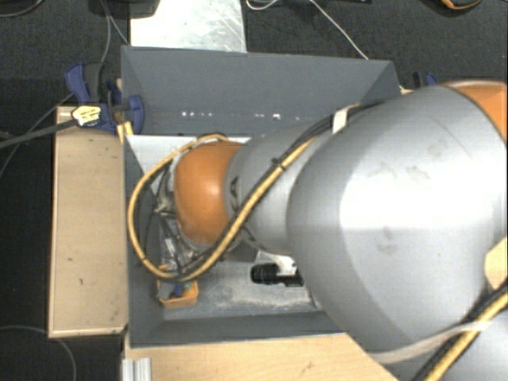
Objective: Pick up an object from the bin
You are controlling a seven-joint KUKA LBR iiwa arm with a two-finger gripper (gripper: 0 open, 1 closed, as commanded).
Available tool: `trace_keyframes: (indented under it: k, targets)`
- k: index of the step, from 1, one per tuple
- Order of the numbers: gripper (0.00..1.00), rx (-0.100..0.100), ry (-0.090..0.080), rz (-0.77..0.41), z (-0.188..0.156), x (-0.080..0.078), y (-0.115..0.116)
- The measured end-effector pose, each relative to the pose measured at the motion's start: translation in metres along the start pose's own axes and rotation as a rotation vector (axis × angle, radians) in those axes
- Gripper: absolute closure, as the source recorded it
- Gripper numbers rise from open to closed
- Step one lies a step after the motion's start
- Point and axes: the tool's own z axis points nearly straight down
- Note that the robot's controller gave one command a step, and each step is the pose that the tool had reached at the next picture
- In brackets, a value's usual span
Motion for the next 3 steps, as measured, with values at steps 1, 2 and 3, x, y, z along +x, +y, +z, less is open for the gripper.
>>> trace_keyframes:
  k: [1,2,3]
  targets:
    - [1.0,0.0,0.0,0.002,0.0,0.0,0.0]
    - [1.0,-0.002,-0.001,-0.001,-0.039,0.0,0.0]
    - [1.0,-0.004,-0.003,-0.001,-0.09,0.0,0.001]
